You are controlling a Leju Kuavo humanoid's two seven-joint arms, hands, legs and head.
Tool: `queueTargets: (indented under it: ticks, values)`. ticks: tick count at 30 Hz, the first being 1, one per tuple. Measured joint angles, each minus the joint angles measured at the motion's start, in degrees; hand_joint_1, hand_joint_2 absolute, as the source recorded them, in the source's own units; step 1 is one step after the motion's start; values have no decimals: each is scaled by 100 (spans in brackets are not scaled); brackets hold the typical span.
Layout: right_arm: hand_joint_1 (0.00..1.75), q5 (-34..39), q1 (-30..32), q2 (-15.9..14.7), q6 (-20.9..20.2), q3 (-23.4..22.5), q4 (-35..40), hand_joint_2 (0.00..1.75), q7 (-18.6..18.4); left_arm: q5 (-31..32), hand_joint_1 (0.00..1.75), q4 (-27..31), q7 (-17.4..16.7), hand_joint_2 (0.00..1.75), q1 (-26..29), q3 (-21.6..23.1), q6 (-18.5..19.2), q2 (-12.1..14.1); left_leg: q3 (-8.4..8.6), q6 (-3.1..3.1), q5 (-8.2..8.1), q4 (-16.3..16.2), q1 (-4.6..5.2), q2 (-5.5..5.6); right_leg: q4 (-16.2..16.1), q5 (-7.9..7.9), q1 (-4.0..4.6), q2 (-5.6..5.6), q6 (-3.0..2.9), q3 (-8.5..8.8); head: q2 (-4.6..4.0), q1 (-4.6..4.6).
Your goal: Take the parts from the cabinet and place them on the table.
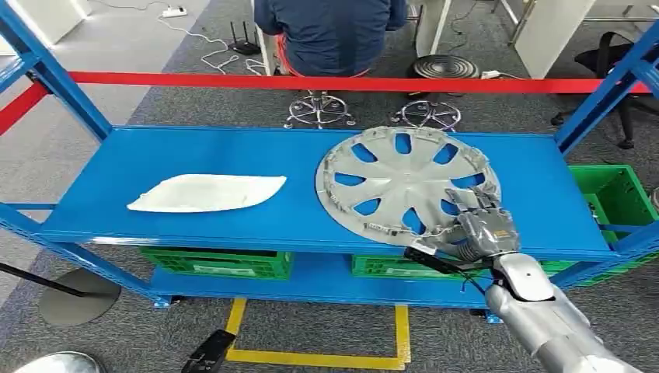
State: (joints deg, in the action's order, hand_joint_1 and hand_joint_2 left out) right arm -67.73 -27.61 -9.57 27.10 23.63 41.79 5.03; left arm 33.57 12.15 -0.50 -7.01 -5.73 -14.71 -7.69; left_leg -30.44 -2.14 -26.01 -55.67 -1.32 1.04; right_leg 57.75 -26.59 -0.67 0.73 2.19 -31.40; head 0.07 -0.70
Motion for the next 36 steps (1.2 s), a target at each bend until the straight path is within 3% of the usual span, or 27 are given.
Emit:
queueTargets:
  ticks: [16, 22, 31, 36]
  values:
    - [175, 231, 185, 0, 302, -9, -70, 175, 341, 72, 0, 0, 68, 0, -3, -37, -9, -4, -5, 5, 10, -1, 2, 1, 0, 10, -1, -3, 5, -5, 0, 0]
    - [175, 610, 226, 0, 308, -57, -92, 175, 717, 118, 0, 0, 109, 0, -5, -48, -26, -2, -6, 5, 10, -1, 2, 1, -1, 10, -2, -3, 5, -5, 0, 0]
    - [175, 925, 397, 0, 840, -181, -57, 175, 1316, 203, 0, 0, 153, 0, -21, -48, -9, -9, -8, 5, 10, -1, 2, 1, 0, 10, -2, -3, 5, -7, 0, 2]
    - [175, 1303, 534, 18, 936, -269, 48, 175, 1655, 245, 0, 0, 171, 0, -33, -48, -9, -17, -12, 5, 10, -1, 2, 1, 0, 10, -1, -2, 5, -10, 0, 0]
